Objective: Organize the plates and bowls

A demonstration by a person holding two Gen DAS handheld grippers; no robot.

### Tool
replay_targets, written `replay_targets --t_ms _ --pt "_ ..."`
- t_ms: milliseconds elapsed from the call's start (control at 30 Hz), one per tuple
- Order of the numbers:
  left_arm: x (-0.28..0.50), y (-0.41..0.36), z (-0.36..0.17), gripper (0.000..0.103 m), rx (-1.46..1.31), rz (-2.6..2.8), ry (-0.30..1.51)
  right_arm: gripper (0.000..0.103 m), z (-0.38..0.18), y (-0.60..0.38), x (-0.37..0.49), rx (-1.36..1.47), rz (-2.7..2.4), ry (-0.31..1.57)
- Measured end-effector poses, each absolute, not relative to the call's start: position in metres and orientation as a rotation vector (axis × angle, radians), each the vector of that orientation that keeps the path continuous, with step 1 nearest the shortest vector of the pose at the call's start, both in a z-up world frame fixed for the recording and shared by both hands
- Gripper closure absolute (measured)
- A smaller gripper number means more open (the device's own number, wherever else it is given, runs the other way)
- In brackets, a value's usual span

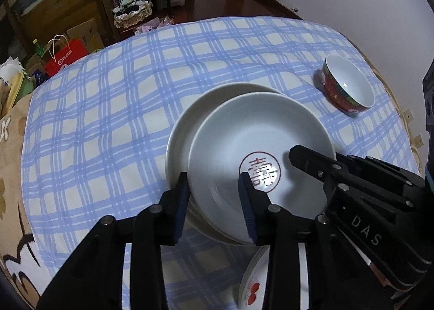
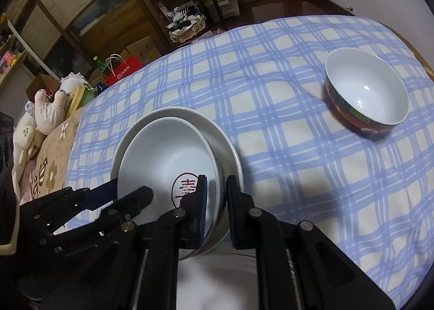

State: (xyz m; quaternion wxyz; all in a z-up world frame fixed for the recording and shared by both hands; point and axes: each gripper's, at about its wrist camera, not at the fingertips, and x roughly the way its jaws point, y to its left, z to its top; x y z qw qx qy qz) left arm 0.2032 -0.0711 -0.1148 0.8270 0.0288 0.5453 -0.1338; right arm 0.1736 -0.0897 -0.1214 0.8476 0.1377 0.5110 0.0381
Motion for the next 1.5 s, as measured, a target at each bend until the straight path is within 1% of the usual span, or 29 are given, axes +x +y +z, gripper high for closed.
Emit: replay_targets --t_ms 233,433,533,600,833,867,900,967,1000,1033,1067,1100,1133,1167,1200,1300,1367,1500 --pt "0.200 -0.071 -0.112 0.065 0.063 -0.283 1.153 0.089 -0.119 -0.090 0.171 0.298 0.082 1.083" --pt "0.195 -0.078 -0.110 0.066 0.133 -0.267 1.135 0.089 -0.119 -0.095 0.172 0.307 0.106 1.100" --pt "0.193 -0.080 -0.103 0.066 0.154 -0.260 1.096 0.088 -0.116 -0.094 0.172 0.292 0.096 1.090" --pt "0.194 -0.079 -0.098 0.066 0.127 -0.288 1.095 0.084 -0.112 -0.094 0.172 0.296 0.096 1.076" --pt "0.201 -0.068 -0.099 0.065 0.050 -0.294 1.130 0.083 -0.107 -0.097 0.173 0.305 0.084 1.070" --pt "0.201 -0.067 -0.099 0.061 0.043 -0.296 1.129 0.077 -0.103 -0.098 0.172 0.297 0.068 1.060" --pt "0.201 -0.066 -0.097 0.057 0.038 -0.294 1.124 0.067 -0.100 -0.100 0.171 0.295 0.057 1.046" --pt "0.198 -0.063 -0.092 0.054 0.036 -0.289 1.099 0.058 -0.093 -0.104 0.168 0.307 0.042 1.023" --pt "0.197 -0.063 -0.090 0.050 0.032 -0.288 1.091 0.058 -0.089 -0.108 0.167 0.314 0.031 1.014" --pt "0.196 -0.063 -0.088 0.049 0.025 -0.291 1.085 0.057 -0.085 -0.111 0.165 0.317 0.020 1.007" --pt "0.195 -0.062 -0.085 0.046 0.015 -0.299 1.082 0.051 -0.080 -0.115 0.163 0.320 0.001 0.995" --pt "0.194 -0.063 -0.083 0.040 0.009 -0.302 1.083 0.037 -0.076 -0.118 0.160 0.323 -0.014 0.985" --pt "0.193 -0.063 -0.082 0.037 0.006 -0.300 1.085 0.031 -0.068 -0.123 0.155 0.332 -0.039 0.962" --pt "0.191 -0.064 -0.080 0.034 0.006 -0.293 1.089 0.023 -0.062 -0.128 0.152 0.345 -0.046 0.946" --pt "0.190 -0.065 -0.078 0.033 0.011 -0.291 1.093 0.017 -0.057 -0.131 0.149 0.354 -0.048 0.936" --pt "0.184 -0.067 -0.073 0.029 0.021 -0.292 1.095 0.005 -0.037 -0.140 0.138 0.358 -0.072 0.899" --pt "0.180 -0.067 -0.066 0.026 0.023 -0.291 1.076 0.001 -0.024 -0.147 0.131 0.349 -0.107 0.876" --pt "0.172 -0.069 -0.047 0.025 0.042 -0.288 1.039 0.000 -0.005 -0.155 0.123 0.326 -0.138 0.861"
